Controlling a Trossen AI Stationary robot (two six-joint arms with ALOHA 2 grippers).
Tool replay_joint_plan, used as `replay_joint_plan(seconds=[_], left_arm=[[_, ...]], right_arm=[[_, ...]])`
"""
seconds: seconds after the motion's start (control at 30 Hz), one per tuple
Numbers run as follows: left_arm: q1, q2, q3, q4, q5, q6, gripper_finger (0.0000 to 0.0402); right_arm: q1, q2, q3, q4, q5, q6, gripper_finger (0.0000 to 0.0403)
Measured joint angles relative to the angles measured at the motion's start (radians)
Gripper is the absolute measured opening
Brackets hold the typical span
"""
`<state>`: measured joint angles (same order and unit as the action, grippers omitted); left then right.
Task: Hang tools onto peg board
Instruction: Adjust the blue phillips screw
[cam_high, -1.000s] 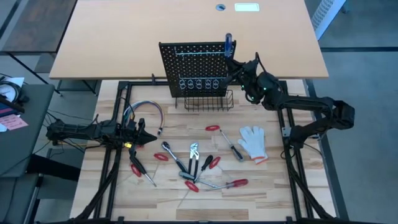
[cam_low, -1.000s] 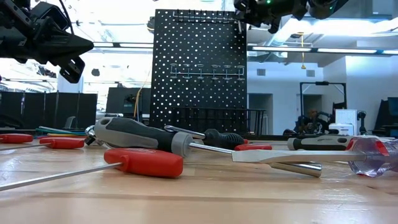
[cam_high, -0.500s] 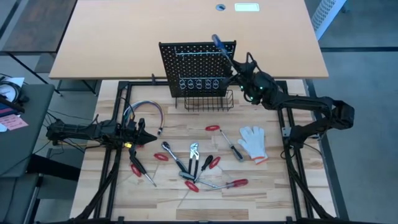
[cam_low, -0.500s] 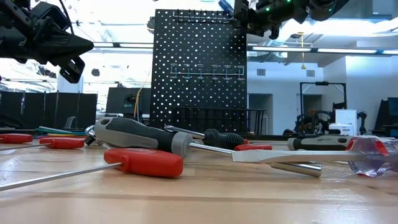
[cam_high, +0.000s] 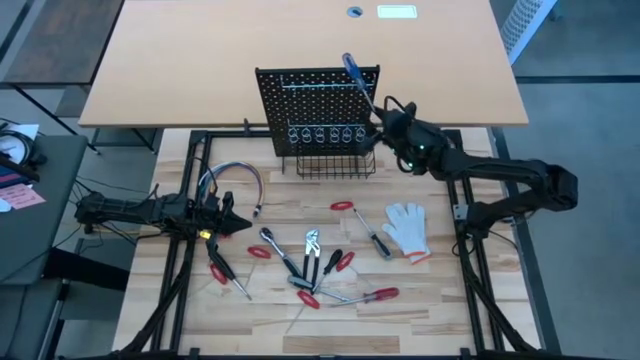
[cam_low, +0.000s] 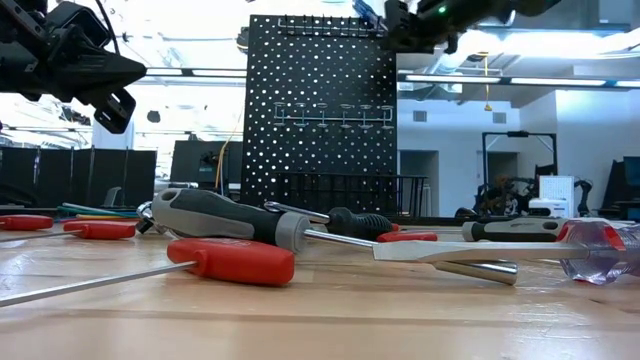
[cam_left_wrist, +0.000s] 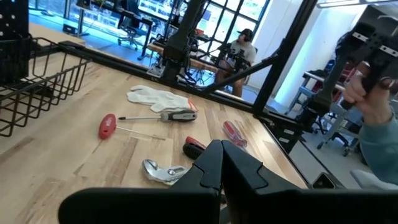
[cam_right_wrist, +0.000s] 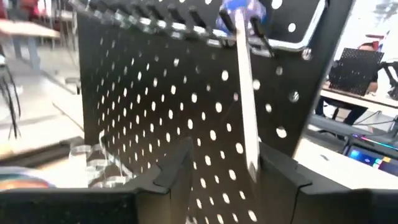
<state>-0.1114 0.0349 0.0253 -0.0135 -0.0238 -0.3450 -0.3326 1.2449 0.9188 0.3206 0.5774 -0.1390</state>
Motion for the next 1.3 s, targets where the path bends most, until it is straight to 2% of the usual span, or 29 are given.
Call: replay_joint_plan(seconds=[0.33, 0.43, 0.6, 0.77, 0.9, 1.03, 1.3], left_arm=[[-0.002, 0.0, 0.0, 0.002, 0.0, 0.0, 0.0], [-0.002, 0.0, 0.0, 0.003, -0.002, 0.0, 0.0], [-0.001, 0.0, 0.0, 0.003, -0.005, 0.0, 0.0], [-0.001, 0.0, 0.0, 0.004, -0.007, 0.0, 0.0], [-0.002, 0.0, 0.0, 0.004, -0.007, 0.0, 0.0], [-0.001, 0.0, 0.0, 0.003, -0.007, 0.0, 0.0], [-0.002, 0.0, 0.0, 0.003, -0.008, 0.0, 0.0]], right_arm=[[0.016, -0.161, 0.0, -0.33, 0.001, -0.001, 0.0189], [0.054, -0.202, 0.0, -0.368, 0.001, -0.016, 0.0195], [0.146, -0.187, 0.0, -0.253, 0.019, -0.231, 0.0189], [0.176, -0.095, 0.0, -0.022, 0.179, -0.548, 0.0173], [0.174, -0.017, 0.0, 0.144, 0.269, -0.715, 0.0159], [0.152, 0.039, 0.0, 0.259, 0.388, -0.806, 0.014], [0.09, 0.071, 0.0, 0.312, 0.42, -0.834, 0.011]])
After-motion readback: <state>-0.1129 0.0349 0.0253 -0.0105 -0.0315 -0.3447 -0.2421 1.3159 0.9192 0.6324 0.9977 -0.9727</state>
